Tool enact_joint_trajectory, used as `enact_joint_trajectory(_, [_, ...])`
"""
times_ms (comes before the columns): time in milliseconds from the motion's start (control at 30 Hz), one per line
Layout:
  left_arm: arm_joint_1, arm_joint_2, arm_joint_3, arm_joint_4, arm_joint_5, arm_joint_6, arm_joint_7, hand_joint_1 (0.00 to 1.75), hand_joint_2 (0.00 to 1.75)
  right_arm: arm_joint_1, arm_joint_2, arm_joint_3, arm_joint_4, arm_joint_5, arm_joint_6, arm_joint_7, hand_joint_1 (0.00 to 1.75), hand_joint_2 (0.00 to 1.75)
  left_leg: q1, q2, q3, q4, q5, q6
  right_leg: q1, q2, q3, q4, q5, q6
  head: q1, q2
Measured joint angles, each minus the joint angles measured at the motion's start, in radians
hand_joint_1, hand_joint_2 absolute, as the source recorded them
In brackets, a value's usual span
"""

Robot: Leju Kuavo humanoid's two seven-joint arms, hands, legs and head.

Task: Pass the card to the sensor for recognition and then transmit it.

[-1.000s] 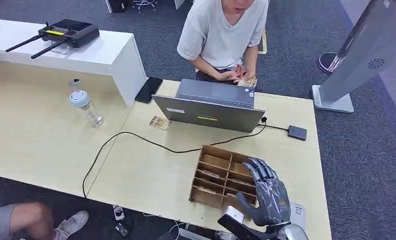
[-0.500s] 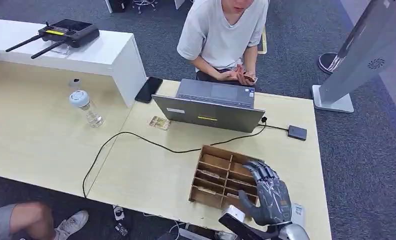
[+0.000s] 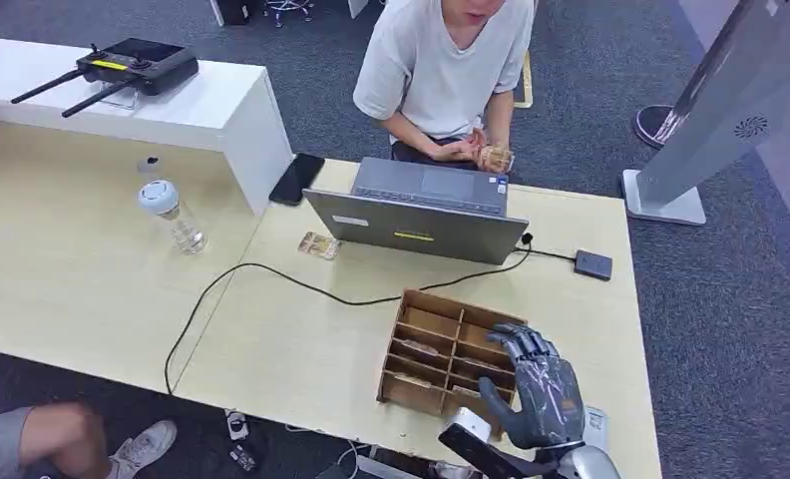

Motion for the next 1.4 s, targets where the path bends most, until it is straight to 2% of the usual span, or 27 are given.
enact_joint_trajectory(100, [0.0,-0.003,0.007,0.0,-0.004,-0.002,0.0,0.0,0.0,0.0,0.0,0.0,0.002,0.004,0.0,0.0,0.4,1.75,0.0,0.0,0.0,0.0,0.0,0.0,0.0,0.0,0.0,0.0,0.0,0.0,0.0,0.0])
enact_joint_trajectory(233, [0.0,-0.008,0.015,0.0,-0.013,-0.01,-0.002,0.0,0.0,0.0,0.0,0.0,0.004,0.012,0.005,0.0,0.59,1.75,0.0,0.0,0.0,0.0,0.0,0.0,0.0,0.0,0.0,0.0,0.0,0.0,0.0,0.0])
enact_joint_trajectory(367, [0.001,-0.012,0.022,0.0,-0.025,-0.015,-0.006,0.0,0.0,0.0,0.0,0.0,0.007,0.019,0.01,0.011,0.45,1.75,0.0,0.0,0.0,0.0,0.0,0.0,0.0,0.0,0.0,0.0,0.0,0.0,0.0,0.0])
enact_joint_trajectory(667, [0.006,-0.022,0.048,0.0,-0.042,-0.027,-0.014,0.0,0.0,-0.001,0.0,0.0,0.019,0.029,0.014,0.02,0.52,1.75,0.0,0.0,0.0,0.0,0.0,0.0,0.0,0.0,0.0,0.0,0.0,0.0,0.0,0.0])
enact_joint_trajectory(800, [0.007,-0.027,0.059,0.0,-0.048,-0.031,-0.014,0.0,0.0,-0.001,0.0,0.0,0.026,0.03,0.016,0.02,0.47,1.75,0.0,0.0,0.0,0.0,0.0,0.0,0.0,0.0,0.0,0.0,0.0,0.0,0.0,0.0])
enact_joint_trajectory(867, [0.008,-0.027,0.062,0.0,-0.051,-0.033,-0.014,0.0,0.0,-0.001,0.0,0.0,0.03,0.031,0.017,0.02,0.38,1.75,0.0,0.0,0.0,0.0,0.0,0.0,0.0,0.0,0.0,0.0,0.0,0.0,0.0,0.0])
enact_joint_trajectory(1100, [0.011,-0.033,0.066,0.0,-0.055,-0.034,-0.016,0.0,0.0,-0.001,0.0,0.0,0.039,0.035,0.018,0.024,0.45,1.75,0.0,0.0,0.0,0.0,0.0,0.0,0.0,0.0,0.0,0.0,0.0,0.0,0.0,0.0])
enact_joint_trajectory(1133, [0.011,-0.033,0.066,0.0,-0.055,-0.034,-0.016,0.0,0.0,-0.001,0.0,0.0,0.04,0.035,0.018,0.026,0.52,1.75,0.0,0.0,0.0,0.0,0.0,0.0,0.0,0.0,0.0,0.0,0.0,0.0,0.0,0.0])
enact_joint_trajectory(1200, [0.011,-0.032,0.068,0.0,-0.056,-0.034,-0.016,0.0,0.0,-0.001,0.0,0.0,0.04,0.035,0.018,0.027,0.56,1.75,0.0,0.0,0.0,0.0,0.0,0.0,0.0,0.0,0.0,0.0,0.0,0.0,0.0,0.0])
enact_joint_trajectory(1267, [0.011,-0.033,0.069,0.0,-0.057,-0.035,-0.016,0.0,0.0,-0.001,0.0,0.0,0.04,0.035,0.018,0.027,0.77,1.75,0.0,0.0,0.0,0.0,0.0,0.0,0.0,0.0,0.0,0.0,0.0,0.0,0.0,0.0])
enact_joint_trajectory(1300, [0.011,-0.033,0.07,-0.001,-0.057,-0.035,-0.016,0.0,0.0,-0.001,0.0,0.0,0.041,0.035,0.018,0.027,0.8,1.75,0.0,0.0,0.0,0.0,0.0,0.0,0.0,0.0,0.0,0.0,0.0,0.0,0.0,0.0])
enact_joint_trajectory(1333, [0.011,-0.033,0.071,-0.001,-0.058,-0.035,-0.016,0.0,0.0,-0.001,0.0,0.0,0.041,0.035,0.019,0.027,1.2,1.75,0.0,0.0,0.0,0.0,0.0,0.0,0.0,0.0,0.0,0.0,0.0,0.0,0.0,0.0])
enact_joint_trajectory(1367, [0.011,-0.033,0.071,-0.001,-0.059,-0.035,-0.016,0.0,0.0,-0.001,0.0,0.0,0.043,0.035,0.019,0.027,1.33,1.75,0.0,0.0,0.0,0.0,0.0,0.0,0.0,0.0,0.0,0.0,0.0,0.0,0.0,0.0])
enact_joint_trajectory(1400, [0.012,-0.033,0.071,-0.002,-0.06,-0.035,-0.017,0.0,0.0,-0.001,0.0,0.0,0.044,0.035,0.02,0.027,1.33,1.75,0.0,0.0,0.0,0.0,0.0,0.0,0.0,0.0,0.0,0.0,0.0,0.0,0.0,0.0])
